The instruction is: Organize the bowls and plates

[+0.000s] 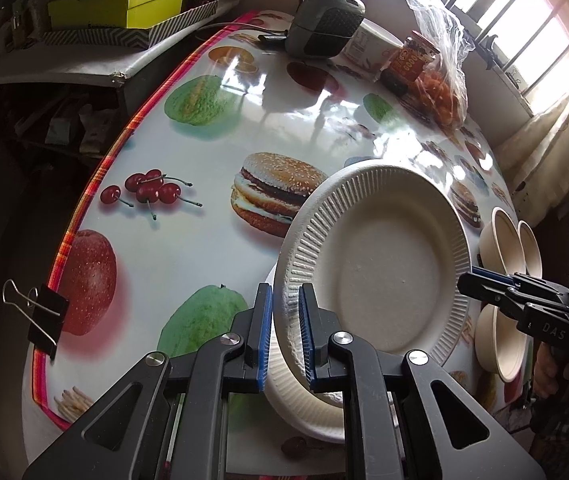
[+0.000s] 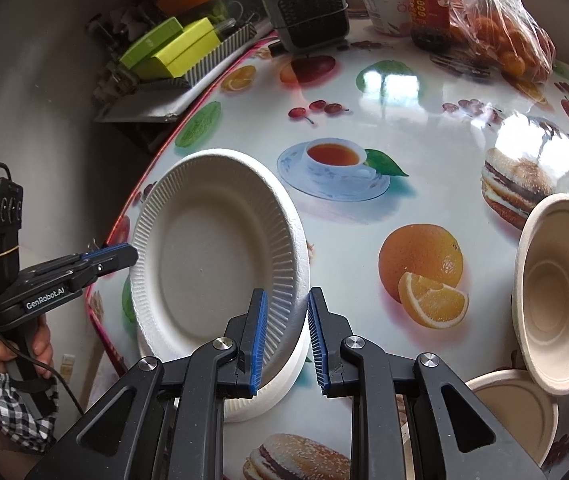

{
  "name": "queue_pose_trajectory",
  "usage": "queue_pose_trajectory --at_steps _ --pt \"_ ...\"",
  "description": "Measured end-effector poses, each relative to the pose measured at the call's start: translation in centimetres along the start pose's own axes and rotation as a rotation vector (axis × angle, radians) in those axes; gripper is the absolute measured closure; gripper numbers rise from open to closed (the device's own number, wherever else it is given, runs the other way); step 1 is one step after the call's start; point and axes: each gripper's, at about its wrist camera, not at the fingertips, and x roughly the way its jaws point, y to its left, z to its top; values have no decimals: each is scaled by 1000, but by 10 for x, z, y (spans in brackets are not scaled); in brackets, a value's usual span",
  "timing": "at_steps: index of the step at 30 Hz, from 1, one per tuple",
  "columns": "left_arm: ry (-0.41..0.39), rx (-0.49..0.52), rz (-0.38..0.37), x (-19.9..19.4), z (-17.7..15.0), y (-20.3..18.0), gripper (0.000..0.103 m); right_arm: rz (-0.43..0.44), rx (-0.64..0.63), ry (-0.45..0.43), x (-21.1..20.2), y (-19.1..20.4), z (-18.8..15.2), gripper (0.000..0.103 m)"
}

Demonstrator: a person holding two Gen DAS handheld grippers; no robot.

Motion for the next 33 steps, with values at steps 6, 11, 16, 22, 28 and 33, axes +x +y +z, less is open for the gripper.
queue_pose_trajectory --at_steps 6,11,16,22,28,33 --pt "24 -2 10 5 -8 4 89 6 0 15 4 3 -7 83" --pt "37 1 18 7 -13 4 89 3 -2 29 9 3 -11 83" --pt "45 6 20 8 -15 2 89 -8 -2 39 11 2 -16 83" --pt "50 10 21 9 -17 1 89 -17 -5 41 11 2 -18 83" --pt "49 10 26 8 -18 1 89 -22 -7 52 16 3 -20 83" --pt "58 8 28 11 -20 2 89 -27 -9 57 18 4 -22 83"
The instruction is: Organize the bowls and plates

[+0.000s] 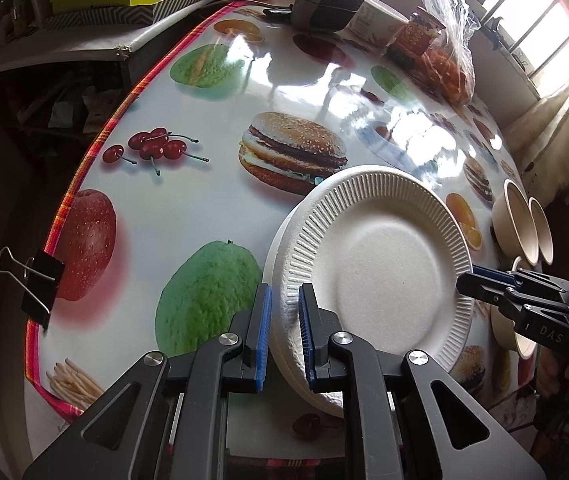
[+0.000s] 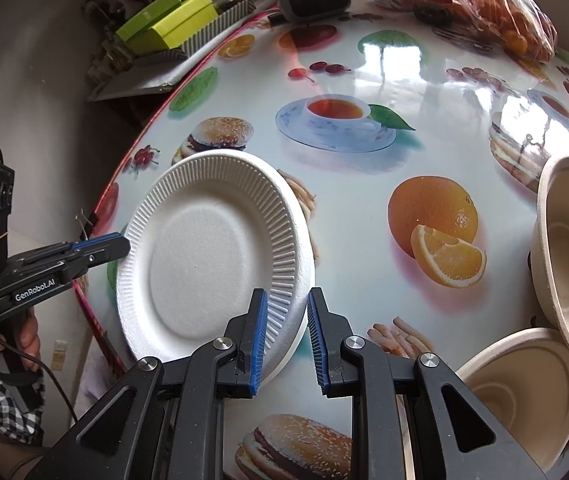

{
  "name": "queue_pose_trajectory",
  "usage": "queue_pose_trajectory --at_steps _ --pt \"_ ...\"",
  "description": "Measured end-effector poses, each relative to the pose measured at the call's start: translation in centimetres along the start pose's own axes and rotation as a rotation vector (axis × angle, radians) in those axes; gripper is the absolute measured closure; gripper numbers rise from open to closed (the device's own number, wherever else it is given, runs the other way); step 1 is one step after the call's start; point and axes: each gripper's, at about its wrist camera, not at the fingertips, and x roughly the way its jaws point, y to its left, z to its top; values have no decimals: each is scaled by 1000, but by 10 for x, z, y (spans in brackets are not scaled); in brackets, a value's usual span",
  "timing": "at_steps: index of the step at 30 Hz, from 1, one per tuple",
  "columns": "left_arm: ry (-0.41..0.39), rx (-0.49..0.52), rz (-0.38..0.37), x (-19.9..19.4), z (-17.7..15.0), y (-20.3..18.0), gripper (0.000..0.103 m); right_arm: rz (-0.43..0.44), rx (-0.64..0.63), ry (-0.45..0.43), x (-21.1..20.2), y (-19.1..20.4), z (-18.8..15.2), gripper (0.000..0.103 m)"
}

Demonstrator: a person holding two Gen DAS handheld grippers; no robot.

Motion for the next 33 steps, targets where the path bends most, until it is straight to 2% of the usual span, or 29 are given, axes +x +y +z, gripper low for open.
queue_pose_trajectory --at_steps 21,25,33 --pt "5 -6 2 2 0 -1 88 -14 -6 -4 3 3 -2 80" --pt "2 -4 1 2 0 -1 88 -17 -8 -8 2 4 -2 73" --pt "-7 3 3 -1 -2 -1 87 -30 -9 -19 -3 4 -3 72"
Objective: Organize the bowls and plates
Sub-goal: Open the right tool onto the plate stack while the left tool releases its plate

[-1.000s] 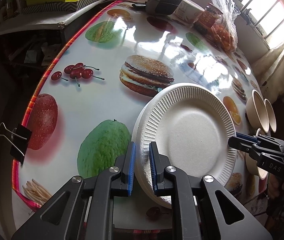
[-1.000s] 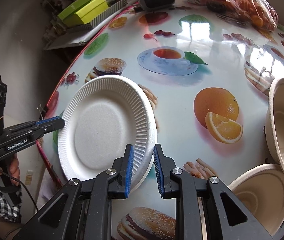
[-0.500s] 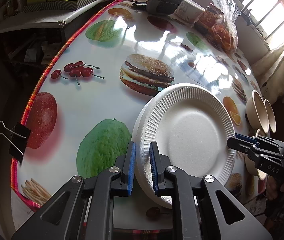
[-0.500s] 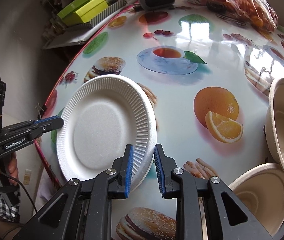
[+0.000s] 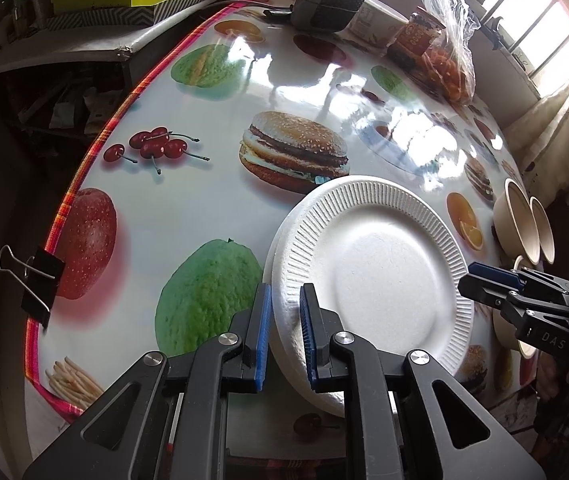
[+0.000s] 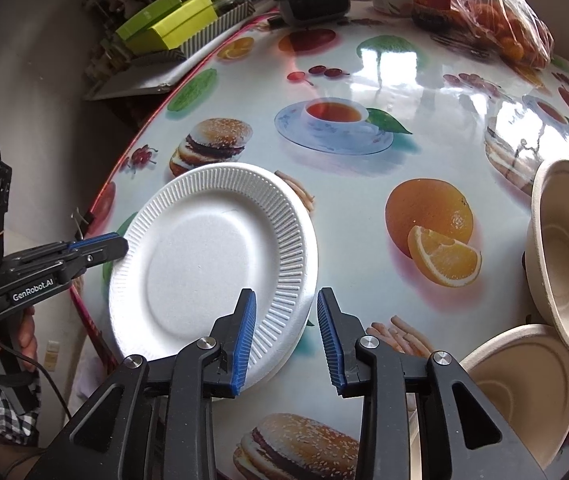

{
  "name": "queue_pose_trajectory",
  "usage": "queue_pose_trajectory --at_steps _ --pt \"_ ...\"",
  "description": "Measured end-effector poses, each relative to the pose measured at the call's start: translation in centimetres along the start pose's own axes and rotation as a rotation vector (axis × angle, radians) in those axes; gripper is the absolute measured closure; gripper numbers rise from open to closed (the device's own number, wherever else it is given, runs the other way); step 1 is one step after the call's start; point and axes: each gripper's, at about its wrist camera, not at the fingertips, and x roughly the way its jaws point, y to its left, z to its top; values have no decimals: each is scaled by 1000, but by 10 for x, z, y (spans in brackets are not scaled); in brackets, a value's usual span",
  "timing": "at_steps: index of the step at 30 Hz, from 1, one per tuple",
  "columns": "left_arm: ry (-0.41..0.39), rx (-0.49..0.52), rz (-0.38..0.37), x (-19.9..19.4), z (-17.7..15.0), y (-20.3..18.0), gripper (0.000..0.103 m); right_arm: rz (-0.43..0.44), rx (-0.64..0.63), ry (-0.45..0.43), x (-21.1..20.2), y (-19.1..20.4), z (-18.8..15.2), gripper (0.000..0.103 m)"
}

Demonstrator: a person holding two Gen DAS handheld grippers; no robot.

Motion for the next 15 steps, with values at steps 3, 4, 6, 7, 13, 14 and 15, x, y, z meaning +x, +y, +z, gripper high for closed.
queue_pose_trajectory --at_steps 3,4,6,7,13,14,15 --pt "-8 1 -1 -3 0 0 81 -2 5 -5 -2 0 -1 71" --pt "-11 -1 -1 -4 0 0 79 -2 7 -6 -3 0 -2 70" --pt "-19 0 3 -5 1 0 74 -2 9 -12 -5 0 -3 67" --pt "-24 0 8 -7 1 -1 72 -3 11 -19 -7 0 -4 66" --pt "-81 23 25 -19 0 -7 65 -10 24 -94 -25 0 -8 57" --pt "-96 34 34 -22 0 -10 63 -13 27 -108 -28 0 -9 57" --pt "-111 44 39 -24 -1 -13 63 -12 35 -123 -32 -1 -11 57"
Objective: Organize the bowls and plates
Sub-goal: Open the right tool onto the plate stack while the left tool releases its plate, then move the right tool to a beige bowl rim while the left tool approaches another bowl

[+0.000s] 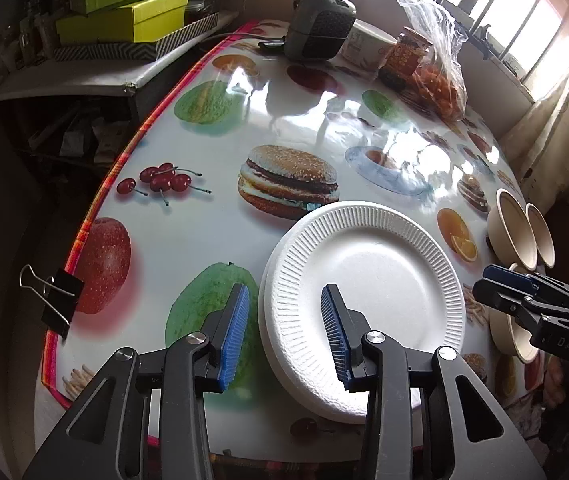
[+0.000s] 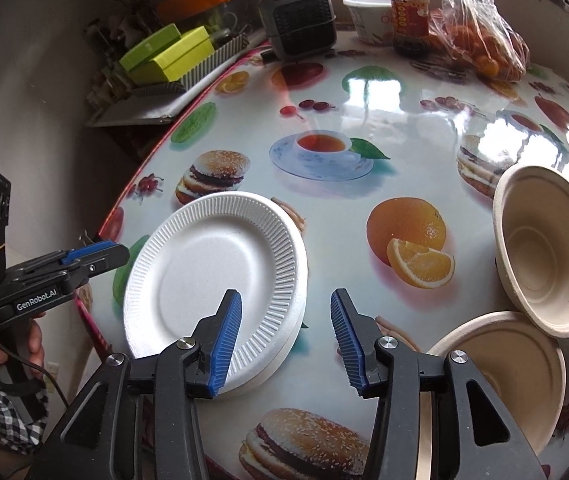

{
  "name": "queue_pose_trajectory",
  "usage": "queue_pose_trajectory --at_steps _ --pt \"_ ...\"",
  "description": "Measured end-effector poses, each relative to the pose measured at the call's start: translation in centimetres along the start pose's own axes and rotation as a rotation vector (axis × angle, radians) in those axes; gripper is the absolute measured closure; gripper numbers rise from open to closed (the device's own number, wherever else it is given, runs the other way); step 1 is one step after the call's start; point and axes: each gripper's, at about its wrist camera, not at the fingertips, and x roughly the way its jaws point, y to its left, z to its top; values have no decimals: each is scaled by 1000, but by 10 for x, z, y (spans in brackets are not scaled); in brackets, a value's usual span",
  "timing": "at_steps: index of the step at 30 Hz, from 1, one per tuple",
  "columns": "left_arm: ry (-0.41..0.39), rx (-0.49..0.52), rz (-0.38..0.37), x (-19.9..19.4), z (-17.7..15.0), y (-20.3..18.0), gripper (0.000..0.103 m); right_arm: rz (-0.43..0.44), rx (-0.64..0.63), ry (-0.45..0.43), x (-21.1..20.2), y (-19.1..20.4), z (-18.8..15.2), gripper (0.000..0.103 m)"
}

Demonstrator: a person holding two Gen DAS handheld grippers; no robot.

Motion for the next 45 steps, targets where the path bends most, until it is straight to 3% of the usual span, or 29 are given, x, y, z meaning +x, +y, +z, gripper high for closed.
queue_pose_trajectory --at_steps 9,18,20,23,29,36,45 --pt "-86 86 -57 -15 0 -41 61 -71 76 -127 -36 -19 -16 53" --pt "-90 190 -150 -10 -1 -95 60 -185 151 -242 -78 -45 -43 50" --pt "-100 213 -173 -9 -4 -107 48 -235 153 -279 -87 -48 -51 48" --pt "-91 239 -225 -6 -7 -122 47 -285 173 -319 -99 -55 -61 44" --pt "-69 273 -257 5 -12 -145 47 -359 181 -388 -113 -68 -84 41" --pt "-76 345 -235 15 -24 -175 47 -381 257 -427 -115 -93 -106 41" --pt "1 341 -277 41 -35 -196 47 -380 272 -396 -104 -113 -125 41"
